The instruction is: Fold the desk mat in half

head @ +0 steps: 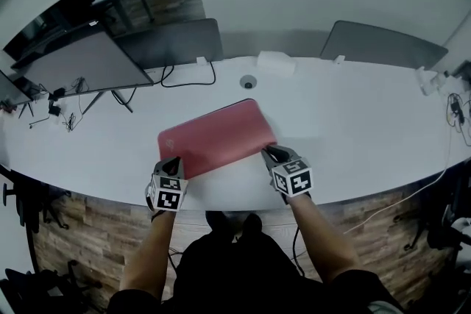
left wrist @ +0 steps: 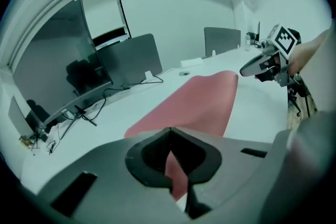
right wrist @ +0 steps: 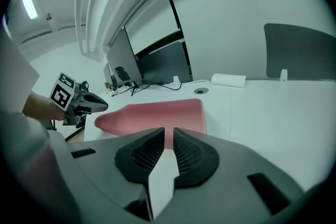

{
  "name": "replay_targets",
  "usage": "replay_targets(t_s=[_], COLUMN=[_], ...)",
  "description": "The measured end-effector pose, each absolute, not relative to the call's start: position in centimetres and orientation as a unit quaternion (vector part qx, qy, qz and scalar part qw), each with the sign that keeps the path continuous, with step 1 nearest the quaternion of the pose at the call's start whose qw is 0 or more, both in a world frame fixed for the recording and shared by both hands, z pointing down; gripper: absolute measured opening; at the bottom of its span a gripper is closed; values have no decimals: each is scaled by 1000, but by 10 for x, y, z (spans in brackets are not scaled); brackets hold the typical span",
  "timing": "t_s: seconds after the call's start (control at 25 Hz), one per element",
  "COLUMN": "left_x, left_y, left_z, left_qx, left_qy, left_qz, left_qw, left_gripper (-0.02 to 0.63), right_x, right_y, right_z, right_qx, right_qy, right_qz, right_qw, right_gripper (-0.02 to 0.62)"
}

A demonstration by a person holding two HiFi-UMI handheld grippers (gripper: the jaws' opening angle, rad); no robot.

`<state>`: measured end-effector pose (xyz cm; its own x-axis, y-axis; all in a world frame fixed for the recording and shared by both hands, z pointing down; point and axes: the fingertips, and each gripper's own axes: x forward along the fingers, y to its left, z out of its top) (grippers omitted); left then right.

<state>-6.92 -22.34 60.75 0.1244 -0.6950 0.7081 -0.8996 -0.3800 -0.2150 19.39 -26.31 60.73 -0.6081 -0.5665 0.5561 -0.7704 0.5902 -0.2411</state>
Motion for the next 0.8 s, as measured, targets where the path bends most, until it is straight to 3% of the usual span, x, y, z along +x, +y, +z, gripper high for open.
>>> replay_targets(t_s=[0.24,0.4,0.8], left_x=[-66,-82,-167], left_y=[-190,-159,-68], left_z=[535,502,424], left_qx=[772,802,856], left_qy=[-537,-513,-486], left_qz=[305,266,131], left_qw=[149,149,118], left_gripper=[6,6,6], right_x=[209,188,28], right_y=[-223,-175,-66], right_z=[559,530,421], right_qx=[428,425,352], right_qy=[-862,-872,-924], right_qz=[223,189,100], right_qw=[157,155,114], right_gripper=[37,17,2])
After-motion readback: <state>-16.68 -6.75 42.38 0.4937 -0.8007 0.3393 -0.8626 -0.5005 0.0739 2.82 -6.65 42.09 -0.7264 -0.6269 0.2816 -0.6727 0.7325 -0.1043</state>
